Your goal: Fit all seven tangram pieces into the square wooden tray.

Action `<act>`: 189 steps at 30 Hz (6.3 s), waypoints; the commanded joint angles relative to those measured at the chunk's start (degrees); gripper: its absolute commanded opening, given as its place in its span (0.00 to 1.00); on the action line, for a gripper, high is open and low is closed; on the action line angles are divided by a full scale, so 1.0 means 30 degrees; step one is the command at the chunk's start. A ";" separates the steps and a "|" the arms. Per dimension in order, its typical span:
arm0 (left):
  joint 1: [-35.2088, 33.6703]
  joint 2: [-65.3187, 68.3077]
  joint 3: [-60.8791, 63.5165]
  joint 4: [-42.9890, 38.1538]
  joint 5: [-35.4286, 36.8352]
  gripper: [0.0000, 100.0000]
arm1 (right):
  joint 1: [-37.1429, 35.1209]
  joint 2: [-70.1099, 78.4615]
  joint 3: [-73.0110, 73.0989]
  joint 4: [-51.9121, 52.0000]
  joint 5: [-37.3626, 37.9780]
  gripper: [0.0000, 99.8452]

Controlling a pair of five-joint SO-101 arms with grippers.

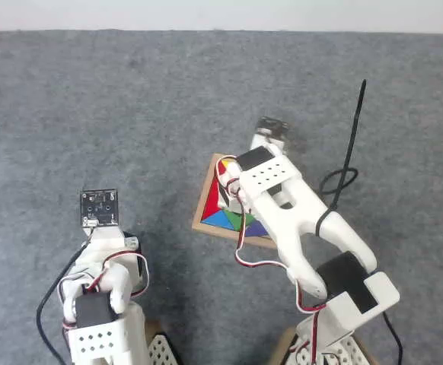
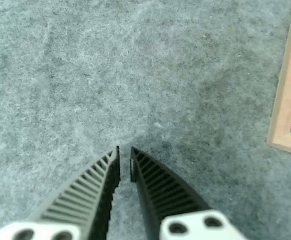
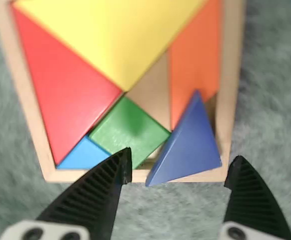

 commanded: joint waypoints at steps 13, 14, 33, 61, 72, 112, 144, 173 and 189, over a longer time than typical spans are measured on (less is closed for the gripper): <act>0.0117 -0.0322 -0.0103 0.0059 -0.0088 0.04 | -0.0161 -0.1421 -0.1084 -0.1685 0.5919 0.30; 0.0117 -0.0322 -0.0103 0.0059 -0.0088 0.04 | -0.0161 -0.1451 -0.1201 -0.1656 0.7678 0.30; 0.0117 -0.0322 -0.0103 0.0059 -0.0088 0.04 | -0.0337 -0.3004 -0.1495 0.0659 2.2886 0.30; 0.0117 -0.0322 -0.0103 0.0059 -0.0088 0.04 | 0.2388 -0.1363 0.2930 -0.4557 2.4762 0.30; 0.0117 -0.0322 -0.0103 0.0059 -0.0088 0.04 | 0.3385 -0.1392 0.3780 -0.4703 2.5407 0.30; 0.0117 -0.0322 -0.0103 0.0059 -0.0088 0.04 | 0.4000 -0.8454 1.0432 -0.3883 2.6227 0.30; 0.0117 -0.0322 -0.0103 0.0059 -0.0088 0.04 | 0.5055 -1.3231 1.0403 -0.2886 2.1802 0.29; 0.0117 -0.0322 -0.0103 0.0059 -0.0088 0.04 | 1.3436 -3.2630 2.5055 -0.3707 2.0366 0.04; 0.0117 -0.0322 -0.0103 0.0059 -0.0088 0.04 | 1.3436 -3.6469 2.5875 -0.2212 2.0513 0.04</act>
